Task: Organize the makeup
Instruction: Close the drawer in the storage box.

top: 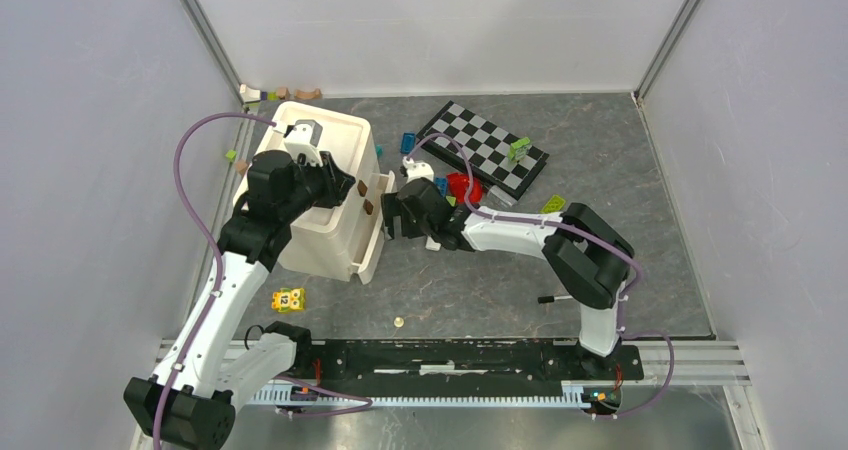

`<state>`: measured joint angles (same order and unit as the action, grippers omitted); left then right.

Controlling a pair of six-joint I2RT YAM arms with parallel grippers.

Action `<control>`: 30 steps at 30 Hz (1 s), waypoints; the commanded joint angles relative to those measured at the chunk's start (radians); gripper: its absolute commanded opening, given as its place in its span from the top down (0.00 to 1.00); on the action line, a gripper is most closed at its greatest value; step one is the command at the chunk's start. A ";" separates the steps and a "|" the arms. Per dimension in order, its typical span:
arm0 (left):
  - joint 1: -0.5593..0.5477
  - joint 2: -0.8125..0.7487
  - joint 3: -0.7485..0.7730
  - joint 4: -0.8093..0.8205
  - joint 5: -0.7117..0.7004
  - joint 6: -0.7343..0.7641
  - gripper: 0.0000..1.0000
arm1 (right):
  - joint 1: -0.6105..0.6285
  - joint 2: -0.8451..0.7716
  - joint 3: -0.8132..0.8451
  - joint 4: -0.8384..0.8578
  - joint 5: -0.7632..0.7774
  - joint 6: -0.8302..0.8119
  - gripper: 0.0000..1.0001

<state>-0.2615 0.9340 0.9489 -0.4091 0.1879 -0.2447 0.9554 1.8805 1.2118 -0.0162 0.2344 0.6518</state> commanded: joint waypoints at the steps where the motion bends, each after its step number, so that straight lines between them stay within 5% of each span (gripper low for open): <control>1: -0.014 0.027 -0.018 -0.119 0.041 0.034 0.69 | 0.003 0.042 0.071 0.018 -0.013 -0.011 0.02; 13: -0.013 0.026 -0.019 -0.119 0.040 0.033 0.69 | 0.002 0.130 0.139 0.088 -0.111 0.034 0.02; 23: -0.013 0.034 -0.019 -0.119 0.050 0.035 0.68 | -0.028 0.079 -0.020 0.346 -0.257 0.097 0.02; 30: -0.013 0.042 -0.019 -0.119 0.070 0.034 0.68 | -0.055 -0.024 -0.063 0.230 -0.175 0.002 0.02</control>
<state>-0.2615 0.9356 0.9489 -0.4084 0.1913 -0.2447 0.9112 1.9854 1.1687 0.2268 0.0032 0.7208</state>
